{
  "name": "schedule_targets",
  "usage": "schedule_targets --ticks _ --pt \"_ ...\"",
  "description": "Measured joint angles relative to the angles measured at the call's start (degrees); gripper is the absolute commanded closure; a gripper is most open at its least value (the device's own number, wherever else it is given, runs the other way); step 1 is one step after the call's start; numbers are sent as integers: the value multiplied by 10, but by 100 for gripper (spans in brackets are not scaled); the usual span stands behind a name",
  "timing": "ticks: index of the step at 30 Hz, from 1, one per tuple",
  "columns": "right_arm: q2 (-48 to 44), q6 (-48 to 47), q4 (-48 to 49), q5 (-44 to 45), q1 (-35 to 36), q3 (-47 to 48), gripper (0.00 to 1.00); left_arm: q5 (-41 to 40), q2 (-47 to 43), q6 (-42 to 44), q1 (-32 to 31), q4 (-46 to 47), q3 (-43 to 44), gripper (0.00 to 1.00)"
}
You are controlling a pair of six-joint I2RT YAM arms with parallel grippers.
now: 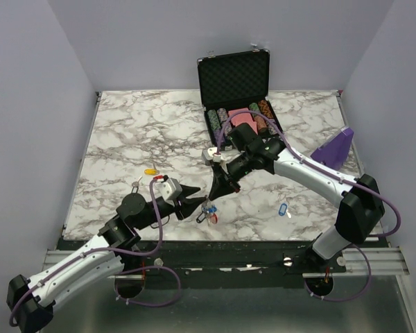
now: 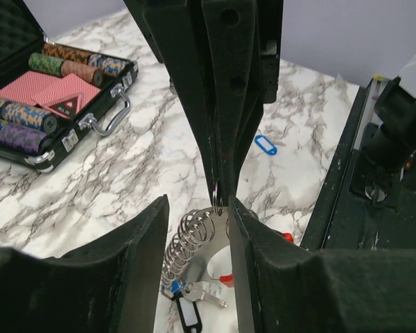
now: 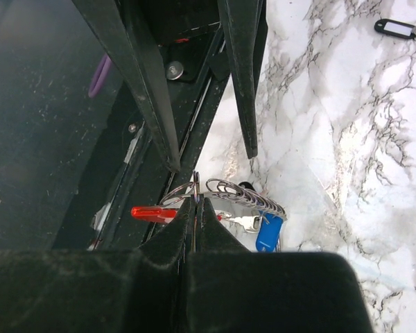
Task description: Put the keys on the keyring
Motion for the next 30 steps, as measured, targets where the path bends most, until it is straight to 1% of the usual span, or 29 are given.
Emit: schedule_targets --ticks 5,13,19,22,30 --pt "0 -3 -5 2 0 0 99 14 41 13 2 -25 18 62" --pt "0 -5 -7 8 0 0 99 38 79 15 4 -26 28 70" --pt "0 -8 -10 12 0 0 99 49 89 14 4 -19 29 71" --pt "0 -9 -10 12 0 0 99 49 89 14 6 -19 29 73" --pt "0 -9 -10 12 0 0 99 50 73 12 12 -14 29 74"
